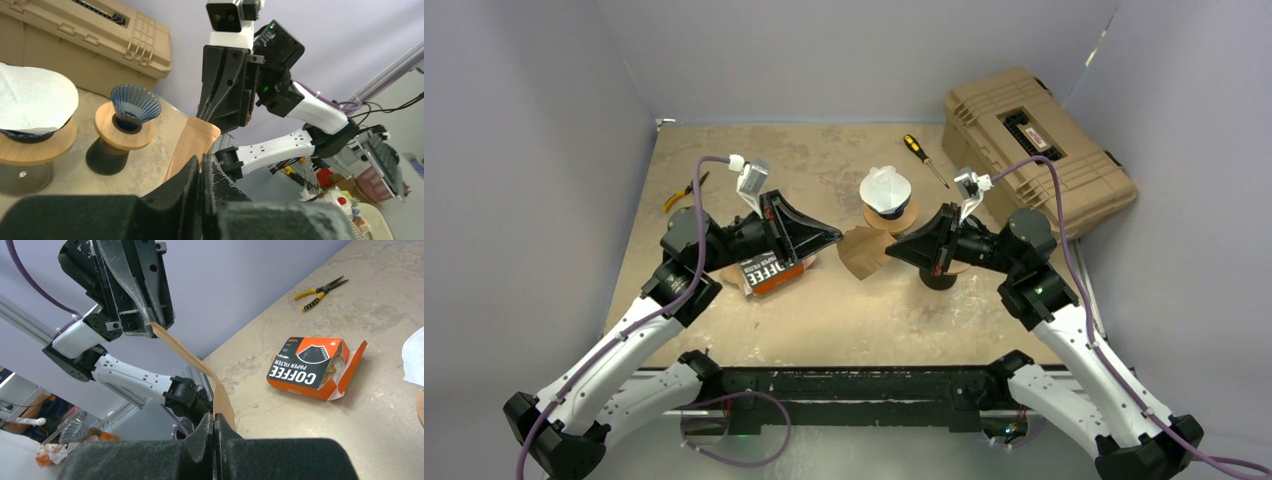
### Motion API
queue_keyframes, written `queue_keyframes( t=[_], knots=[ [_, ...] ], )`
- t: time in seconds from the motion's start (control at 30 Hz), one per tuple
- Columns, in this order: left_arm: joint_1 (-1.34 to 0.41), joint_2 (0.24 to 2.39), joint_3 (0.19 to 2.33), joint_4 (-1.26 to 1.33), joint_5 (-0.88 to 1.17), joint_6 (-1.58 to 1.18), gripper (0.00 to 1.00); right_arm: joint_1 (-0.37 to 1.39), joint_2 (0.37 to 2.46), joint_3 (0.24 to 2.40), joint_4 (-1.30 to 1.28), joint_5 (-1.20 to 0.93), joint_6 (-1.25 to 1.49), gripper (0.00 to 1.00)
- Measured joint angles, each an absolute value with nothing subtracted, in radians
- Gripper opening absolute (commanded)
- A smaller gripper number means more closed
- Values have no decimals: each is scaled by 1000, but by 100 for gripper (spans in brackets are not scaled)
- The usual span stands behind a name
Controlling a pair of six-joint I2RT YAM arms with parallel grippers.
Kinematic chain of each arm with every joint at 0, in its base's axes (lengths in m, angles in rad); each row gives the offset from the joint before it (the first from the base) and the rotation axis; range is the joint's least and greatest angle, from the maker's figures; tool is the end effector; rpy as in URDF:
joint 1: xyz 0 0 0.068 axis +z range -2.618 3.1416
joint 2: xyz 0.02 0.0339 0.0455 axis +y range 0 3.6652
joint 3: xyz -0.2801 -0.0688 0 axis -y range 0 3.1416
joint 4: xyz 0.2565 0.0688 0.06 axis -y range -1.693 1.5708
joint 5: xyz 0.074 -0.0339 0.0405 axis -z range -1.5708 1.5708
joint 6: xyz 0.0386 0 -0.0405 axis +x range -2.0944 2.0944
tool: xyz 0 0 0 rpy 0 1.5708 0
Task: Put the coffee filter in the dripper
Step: Place the coffee filter in the coffee dripper.
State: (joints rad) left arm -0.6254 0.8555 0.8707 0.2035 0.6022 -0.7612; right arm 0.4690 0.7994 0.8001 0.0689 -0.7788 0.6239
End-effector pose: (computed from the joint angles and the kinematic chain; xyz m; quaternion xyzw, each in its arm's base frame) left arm 0.1454 -0.1320 0.4118 0.1903 0.6119 -0.6188 0.4544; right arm 0.1505 0.1066 0.3816 -0.2280 0.6506 0.5728 0.4435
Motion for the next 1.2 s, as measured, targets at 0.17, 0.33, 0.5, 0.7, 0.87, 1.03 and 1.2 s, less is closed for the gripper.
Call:
queue_keyframes(
  t=[0.17,0.33,0.5,0.7,0.87,1.03,1.2],
  knots=[
    [-624,858,889,144,598,-727,21,469,799,800,68,-779,628,0],
    [-624,871,914,107,586,-704,26,469,799,800,68,-778,630,0],
    [-624,877,952,10,514,-664,35,469,799,800,68,-778,636,0],
    [-624,878,984,-91,402,-625,39,469,801,800,68,-778,640,0],
    [-624,886,985,-101,384,-610,40,469,806,800,68,-778,645,0],
    [-624,900,985,-93,390,-607,39,469,806,800,68,-780,646,0],
    [-624,926,984,-33,435,-617,40,469,806,800,68,-782,648,0]
  ],
)
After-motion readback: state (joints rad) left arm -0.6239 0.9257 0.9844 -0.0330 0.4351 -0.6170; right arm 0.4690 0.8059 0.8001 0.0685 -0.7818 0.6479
